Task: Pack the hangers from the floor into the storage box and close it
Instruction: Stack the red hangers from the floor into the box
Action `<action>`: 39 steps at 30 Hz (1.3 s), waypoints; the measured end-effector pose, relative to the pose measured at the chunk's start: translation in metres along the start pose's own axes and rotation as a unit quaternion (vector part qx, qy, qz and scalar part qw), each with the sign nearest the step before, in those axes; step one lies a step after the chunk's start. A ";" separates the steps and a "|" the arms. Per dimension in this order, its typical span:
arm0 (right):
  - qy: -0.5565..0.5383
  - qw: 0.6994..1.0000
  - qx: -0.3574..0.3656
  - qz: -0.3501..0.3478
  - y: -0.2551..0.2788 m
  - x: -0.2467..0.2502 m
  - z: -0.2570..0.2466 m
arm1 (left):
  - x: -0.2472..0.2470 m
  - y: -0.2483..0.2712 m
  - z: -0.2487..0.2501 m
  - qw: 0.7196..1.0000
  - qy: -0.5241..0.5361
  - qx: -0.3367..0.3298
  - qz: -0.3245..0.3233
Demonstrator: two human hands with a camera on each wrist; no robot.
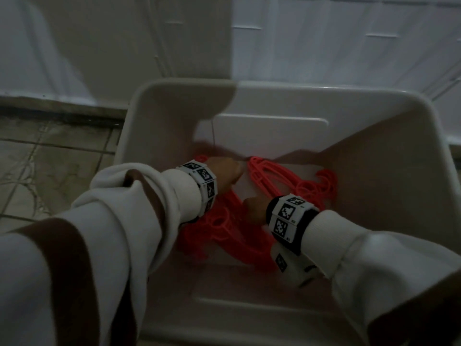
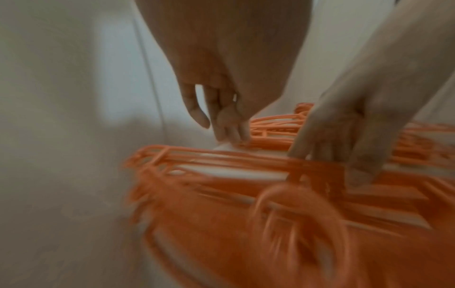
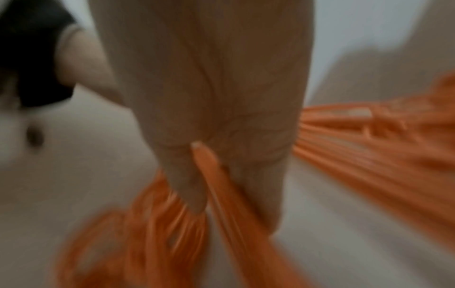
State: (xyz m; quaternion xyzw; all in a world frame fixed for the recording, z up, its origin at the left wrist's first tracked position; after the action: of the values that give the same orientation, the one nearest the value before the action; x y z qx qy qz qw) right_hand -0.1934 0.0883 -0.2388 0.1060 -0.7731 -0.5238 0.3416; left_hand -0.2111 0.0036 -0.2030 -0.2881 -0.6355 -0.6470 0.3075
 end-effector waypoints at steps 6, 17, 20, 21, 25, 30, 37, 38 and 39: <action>-0.027 0.992 0.055 -0.108 0.011 -0.019 -0.012 | -0.056 -0.002 0.032 0.981 0.013 -0.069 -0.180; -0.095 0.995 -0.007 -0.040 -0.005 -0.004 0.020 | -0.063 0.004 0.041 0.982 -0.018 -0.092 -0.164; -0.117 0.991 -0.018 0.065 -0.013 0.019 0.039 | -0.063 0.006 0.041 0.986 -0.015 -0.098 -0.136; -0.119 0.989 -0.016 0.089 -0.013 0.025 0.044 | -0.064 0.006 0.041 0.986 -0.019 -0.097 -0.132; -0.138 0.984 0.004 0.116 -0.016 0.033 0.050 | -0.065 0.007 0.042 0.986 -0.020 -0.085 -0.139; -0.144 0.979 0.014 0.145 -0.017 0.032 0.051 | -0.066 0.008 0.044 0.988 -0.010 -0.073 -0.137; -0.110 0.989 0.019 0.099 -0.002 0.036 0.048 | -0.033 0.015 0.051 0.991 -0.006 -0.039 -0.129; -0.096 0.991 0.014 0.094 0.004 0.038 0.048 | -0.025 0.018 0.052 0.992 -0.005 -0.037 -0.120; -0.081 0.992 0.013 0.095 0.011 0.042 0.047 | -0.018 0.021 0.052 0.993 -0.004 -0.035 -0.112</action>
State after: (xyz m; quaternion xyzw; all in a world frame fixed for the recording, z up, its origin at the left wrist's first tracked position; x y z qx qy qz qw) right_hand -0.2530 0.1056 -0.2219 -0.0065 -0.8116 -0.4858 0.3245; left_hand -0.1843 0.0561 -0.2022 -0.2283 -0.6418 -0.6981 0.2204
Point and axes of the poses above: each hand's wrist, its own y-axis away from the middle knuckle, its own x-axis out of the back of the hand, z = x × y, the point moved 8 cm from there along -y, towards the middle knuckle, and after that the axes turned 5 degrees about -x, right-handed, at the moved point
